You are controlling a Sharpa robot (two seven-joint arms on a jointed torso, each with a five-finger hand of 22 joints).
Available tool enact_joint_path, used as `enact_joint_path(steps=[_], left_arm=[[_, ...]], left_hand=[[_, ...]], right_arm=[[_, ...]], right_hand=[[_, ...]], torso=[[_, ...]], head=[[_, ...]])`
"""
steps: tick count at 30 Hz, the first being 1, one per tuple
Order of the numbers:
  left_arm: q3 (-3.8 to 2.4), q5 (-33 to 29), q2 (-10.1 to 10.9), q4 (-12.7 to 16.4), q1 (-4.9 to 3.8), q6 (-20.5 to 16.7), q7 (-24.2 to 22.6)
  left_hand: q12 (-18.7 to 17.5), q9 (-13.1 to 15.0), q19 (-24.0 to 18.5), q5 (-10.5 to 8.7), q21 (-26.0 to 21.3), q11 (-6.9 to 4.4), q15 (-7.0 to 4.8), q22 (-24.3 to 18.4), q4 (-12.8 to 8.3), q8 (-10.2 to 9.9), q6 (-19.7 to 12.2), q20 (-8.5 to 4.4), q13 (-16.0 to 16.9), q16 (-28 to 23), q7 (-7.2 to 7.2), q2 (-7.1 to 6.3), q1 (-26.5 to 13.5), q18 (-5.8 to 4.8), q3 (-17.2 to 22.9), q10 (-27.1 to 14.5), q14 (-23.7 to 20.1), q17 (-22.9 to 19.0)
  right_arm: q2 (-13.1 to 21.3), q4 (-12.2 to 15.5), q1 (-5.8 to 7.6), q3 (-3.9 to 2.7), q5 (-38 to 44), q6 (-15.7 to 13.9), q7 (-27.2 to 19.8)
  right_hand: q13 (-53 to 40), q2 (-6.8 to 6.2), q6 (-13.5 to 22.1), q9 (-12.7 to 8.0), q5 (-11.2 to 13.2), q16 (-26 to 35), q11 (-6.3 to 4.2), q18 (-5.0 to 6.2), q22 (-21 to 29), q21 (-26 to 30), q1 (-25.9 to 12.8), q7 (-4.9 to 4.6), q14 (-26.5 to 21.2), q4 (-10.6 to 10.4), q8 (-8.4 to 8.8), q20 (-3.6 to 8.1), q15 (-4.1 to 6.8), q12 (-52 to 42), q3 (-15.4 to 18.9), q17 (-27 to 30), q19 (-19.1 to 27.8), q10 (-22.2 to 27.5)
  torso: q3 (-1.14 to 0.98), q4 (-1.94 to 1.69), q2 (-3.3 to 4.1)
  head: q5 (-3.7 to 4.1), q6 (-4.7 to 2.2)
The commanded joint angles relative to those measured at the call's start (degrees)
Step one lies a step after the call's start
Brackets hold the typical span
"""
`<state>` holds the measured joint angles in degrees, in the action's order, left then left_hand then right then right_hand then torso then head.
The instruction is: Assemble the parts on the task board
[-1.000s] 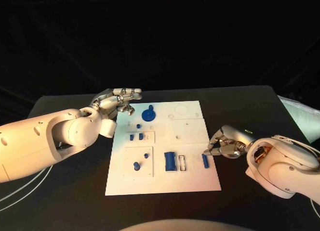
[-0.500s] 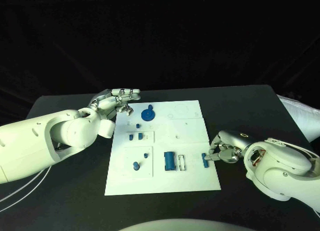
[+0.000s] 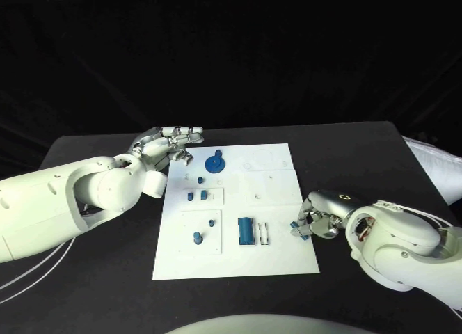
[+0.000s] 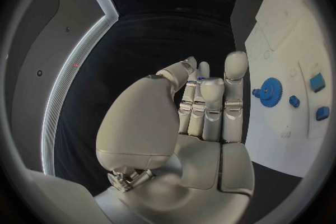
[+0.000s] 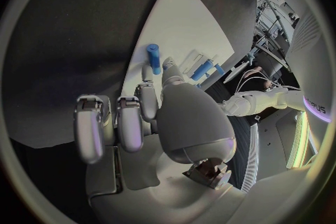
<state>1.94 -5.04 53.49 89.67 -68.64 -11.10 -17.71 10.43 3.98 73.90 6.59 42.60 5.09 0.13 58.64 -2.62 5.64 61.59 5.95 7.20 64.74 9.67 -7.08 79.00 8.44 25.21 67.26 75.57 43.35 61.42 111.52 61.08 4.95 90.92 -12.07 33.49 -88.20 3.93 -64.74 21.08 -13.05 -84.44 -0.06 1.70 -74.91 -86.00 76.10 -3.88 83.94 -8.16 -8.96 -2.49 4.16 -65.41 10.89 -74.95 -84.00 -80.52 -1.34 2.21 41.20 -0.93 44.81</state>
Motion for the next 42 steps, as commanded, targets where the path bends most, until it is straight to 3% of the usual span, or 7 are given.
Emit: enact_joint_path(steps=[1, 11, 19, 23, 32, 37, 42], left_arm=[[-0.03, 0.2, 0.0, 0.0, 0.01, 1.1, -0.3], [-0.03, 0.2, 0.1, 0.0, 0.03, 1.1, -0.3], [-0.02, 0.2, 0.1, 0.0, 0.04, 1.2, -0.2], [-0.02, 0.2, 0.0, 0.0, 0.05, 1.3, -0.1], [-0.01, 0.2, -0.2, -0.1, 0.08, 1.4, -0.1], [0.00, 0.2, -0.2, -0.1, 0.13, 1.4, -0.1], [0.00, 0.2, -0.2, -0.1, 0.16, 1.4, 0.0]], left_hand=[[0.2, -0.1, -0.5, -0.20, -0.4, 0.03, 0.14, 0.0, 0.1, 0.2, -0.4, 0.04, 0.1, -0.3, -0.12, 0.63, 0.0, 0.56, -0.3, -0.3, -0.3, -0.1], [0.2, -0.1, -0.5, -0.20, -0.4, 0.03, 0.14, 0.0, 0.1, 0.2, -0.4, 0.04, 0.1, -0.3, -0.12, 0.63, 0.0, 0.56, -0.3, -0.3, -0.3, -0.1], [0.2, -0.1, -0.5, -0.20, -0.4, 0.03, 0.14, 0.0, 0.1, 0.2, -0.4, 0.04, 0.1, -0.3, -0.12, 0.63, 0.0, 0.56, -0.3, -0.3, -0.3, -0.1], [0.3, -0.1, -0.6, -0.20, -0.6, 0.03, 0.15, -0.2, 0.1, 0.2, -0.5, 0.05, 0.1, -0.4, -0.12, 0.66, 0.0, 0.60, -0.4, -0.4, -0.4, -0.2], [0.3, -0.1, -0.6, -0.20, -0.6, 0.03, 0.15, -0.2, 0.1, 0.2, -0.5, 0.05, 0.1, -0.4, -0.12, 0.66, 0.0, 0.60, -0.4, -0.4, -0.4, -0.2], [0.3, -0.1, -0.6, -0.20, -0.6, 0.03, 0.15, -0.2, 0.1, 0.2, -0.5, 0.05, 0.1, -0.4, -0.12, 0.66, 0.0, 0.60, -0.4, -0.4, -0.4, -0.2], [0.3, -0.1, -0.6, -0.20, -0.6, 0.03, 0.15, -0.2, 0.1, 0.2, -0.5, 0.05, 0.1, -0.4, -0.12, 0.66, 0.0, 0.60, -0.4, -0.4, -0.4, -0.2]], right_arm=[[-0.5, -0.3, -0.18, 0.07, 2.9, 2.9, 0.4], [-2.1, -0.9, -0.60, 0.21, 11.6, 11.3, 0.7], [-2.7, -1.1, -0.73, 0.29, 16.9, 16.5, 0.8], [-2.9, -1.2, -0.82, 0.34, 18.0, 16.7, 1.1], [-2.7, -0.3, -0.89, 0.35, 10.2, 6.4, 1.2], [-2.6, 0.5, -0.79, 0.33, 2.9, -0.5, 1.0], [-2.6, 1.1, -0.53, 0.28, -4.1, -6.6, 0.9]], right_hand=[[15.3, -0.65, -0.4, 0.0, 0.4, 0.3, -0.47, 0.01, -9.4, 0.2, 0.1, 0.04, 4.0, -0.3, 0.39, -0.02, -0.07, 0.1, 0.0, -4.0, -1.3, -0.7], [15.3, -1.34, -0.8, -0.2, 6.0, 0.1, -0.60, -0.03, -9.5, 0.2, 7.4, 0.09, 4.1, 4.3, 0.95, 0.15, 0.08, 0.6, -2.9, -4.5, -1.3, -0.4], [15.5, -0.87, -1.5, -0.5, 5.6, -0.1, -0.60, -0.06, -9.7, 0.2, 11.2, 0.00, 4.1, 7.4, 1.36, 0.20, 0.10, 1.2, -5.9, -5.0, -1.4, -0.1], [15.4, -0.22, -2.2, -0.7, 3.9, -0.2, -0.60, -0.11, -9.8, 0.1, 12.0, -0.06, 4.1, 8.5, 1.46, 0.18, 0.07, 1.1, -7.8, -5.2, -1.5, -0.1], [14.5, 2.06, -1.3, -0.2, -1.4, -0.3, -0.87, -0.27, -10.4, -0.4, 8.0, 0.23, 4.2, 7.3, 1.82, 0.34, 0.24, -0.2, -13.7, -5.5, -2.1, -1.4], [14.2, 1.38, -1.3, 0.1, -3.8, -0.3, -0.93, -0.31, -10.6, -0.5, 5.2, 0.26, 4.3, 6.2, 1.76, 0.36, 0.24, -0.6, -18.4, -5.6, -2.2, -1.7], [13.8, -1.73, -1.7, 0.6, -4.4, -0.3, -1.05, -0.38, -10.8, -0.7, 1.0, 0.47, 4.3, 4.6, 1.52, 0.40, 0.39, -0.8, -25.7, -5.6, -2.4, -1.9]], torso=[[0.01, 0.00, -0.04], [-0.01, 0.02, -0.04], [0.00, 0.00, -0.04], [-0.03, -0.02, -0.03], [-0.06, -0.04, -0.07], [0.03, -0.12, -0.03], [0.02, -0.08, 0.01]], head=[[-0.03, 0.00], [-0.29, 0.22], [-0.21, 0.39], [-0.23, 0.37], [-0.31, 0.28], [-0.26, 0.21], [-0.38, 0.25]])
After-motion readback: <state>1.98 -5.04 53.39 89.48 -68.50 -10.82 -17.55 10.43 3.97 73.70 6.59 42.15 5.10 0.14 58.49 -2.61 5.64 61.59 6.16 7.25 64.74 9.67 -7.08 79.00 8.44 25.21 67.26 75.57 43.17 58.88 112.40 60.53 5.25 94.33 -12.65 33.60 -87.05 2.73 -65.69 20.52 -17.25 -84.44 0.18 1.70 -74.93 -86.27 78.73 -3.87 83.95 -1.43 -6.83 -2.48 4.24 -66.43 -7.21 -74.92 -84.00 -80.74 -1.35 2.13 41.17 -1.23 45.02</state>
